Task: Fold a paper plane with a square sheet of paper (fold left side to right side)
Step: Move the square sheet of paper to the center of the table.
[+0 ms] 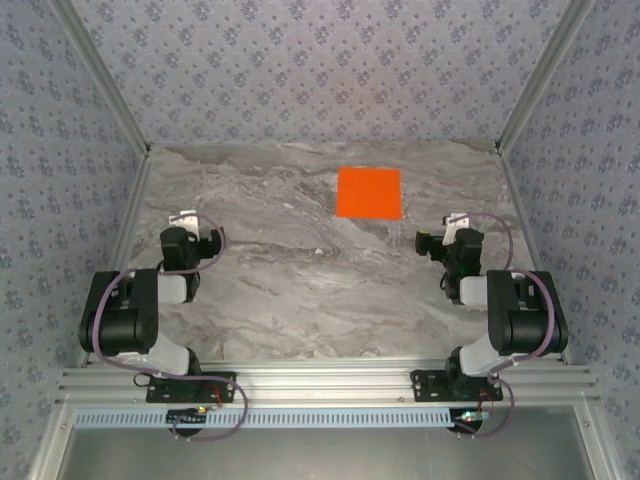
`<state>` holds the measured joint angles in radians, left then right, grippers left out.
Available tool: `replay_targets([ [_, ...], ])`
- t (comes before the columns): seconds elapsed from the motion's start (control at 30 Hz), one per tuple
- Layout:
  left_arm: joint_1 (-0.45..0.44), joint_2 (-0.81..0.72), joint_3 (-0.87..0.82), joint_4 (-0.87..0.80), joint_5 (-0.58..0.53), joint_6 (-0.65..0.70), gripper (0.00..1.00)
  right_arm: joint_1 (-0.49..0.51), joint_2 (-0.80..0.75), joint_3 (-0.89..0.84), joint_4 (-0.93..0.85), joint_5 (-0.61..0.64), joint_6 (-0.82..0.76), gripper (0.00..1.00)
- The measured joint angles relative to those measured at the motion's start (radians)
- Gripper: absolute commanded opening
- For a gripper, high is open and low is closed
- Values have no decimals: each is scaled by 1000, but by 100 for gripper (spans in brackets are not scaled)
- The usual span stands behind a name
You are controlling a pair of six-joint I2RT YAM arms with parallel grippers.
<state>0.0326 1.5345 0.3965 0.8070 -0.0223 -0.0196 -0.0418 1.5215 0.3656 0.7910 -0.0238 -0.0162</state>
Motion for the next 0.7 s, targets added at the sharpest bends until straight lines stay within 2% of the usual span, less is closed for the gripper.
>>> replay_targets([
  [0.7, -2, 0, 0, -1, 0, 0, 98, -10, 0, 0, 0, -12, 0, 100],
])
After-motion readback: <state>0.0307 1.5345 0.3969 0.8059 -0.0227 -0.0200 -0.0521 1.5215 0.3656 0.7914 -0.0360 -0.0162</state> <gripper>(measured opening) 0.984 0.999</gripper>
